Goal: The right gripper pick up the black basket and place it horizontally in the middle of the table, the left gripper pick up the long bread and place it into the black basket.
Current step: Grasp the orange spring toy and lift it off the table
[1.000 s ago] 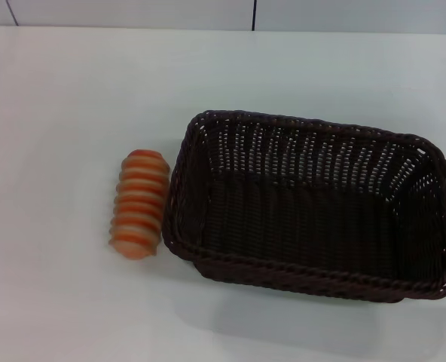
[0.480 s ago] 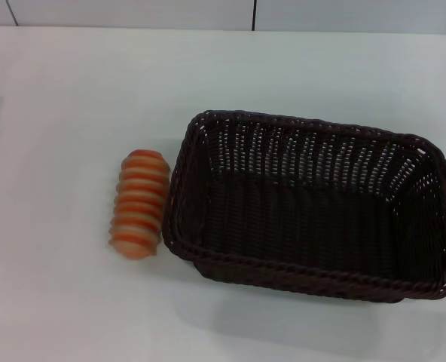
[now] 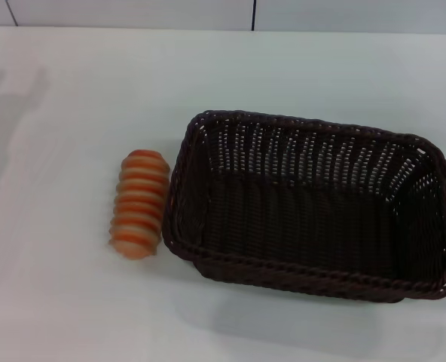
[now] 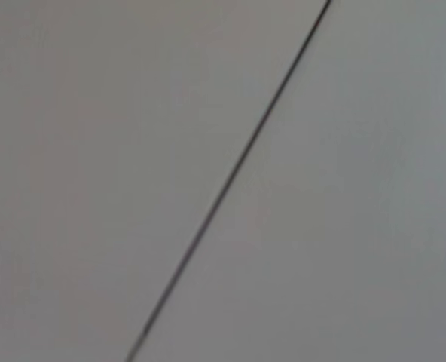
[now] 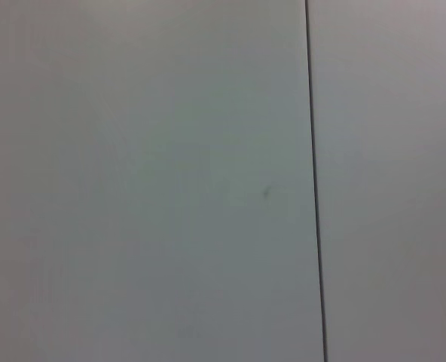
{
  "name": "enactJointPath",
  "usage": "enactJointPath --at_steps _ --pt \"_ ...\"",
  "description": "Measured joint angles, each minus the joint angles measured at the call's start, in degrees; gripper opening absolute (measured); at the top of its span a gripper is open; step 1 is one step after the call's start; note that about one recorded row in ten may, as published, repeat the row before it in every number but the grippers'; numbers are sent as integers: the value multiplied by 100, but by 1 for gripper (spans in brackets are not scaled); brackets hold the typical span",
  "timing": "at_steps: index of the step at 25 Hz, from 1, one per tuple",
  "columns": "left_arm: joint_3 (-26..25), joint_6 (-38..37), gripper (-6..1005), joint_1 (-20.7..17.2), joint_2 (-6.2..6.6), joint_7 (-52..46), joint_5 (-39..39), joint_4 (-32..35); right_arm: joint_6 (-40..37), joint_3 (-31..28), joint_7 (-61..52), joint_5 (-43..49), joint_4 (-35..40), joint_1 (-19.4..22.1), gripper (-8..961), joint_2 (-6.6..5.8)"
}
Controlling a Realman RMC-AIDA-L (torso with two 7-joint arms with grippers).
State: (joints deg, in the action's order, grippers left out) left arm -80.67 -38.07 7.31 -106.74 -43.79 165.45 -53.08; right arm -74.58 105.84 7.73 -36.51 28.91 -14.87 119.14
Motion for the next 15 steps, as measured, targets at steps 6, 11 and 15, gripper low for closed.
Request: enactJointPath --at_steps 6,11,15 --pt "547 2321 870 -510 895 -738 1 -2090 139 -133 -3 -3 -227 -231 426 -21" --pt "519 4184 870 -751 1063 -684 -13 -3456 190 -410 -11 -5 -376 -346 426 -14" --pt "340 5920 869 -643 832 51 -93 -4373 232 -732 -314 -6 -480 -439 426 -12"
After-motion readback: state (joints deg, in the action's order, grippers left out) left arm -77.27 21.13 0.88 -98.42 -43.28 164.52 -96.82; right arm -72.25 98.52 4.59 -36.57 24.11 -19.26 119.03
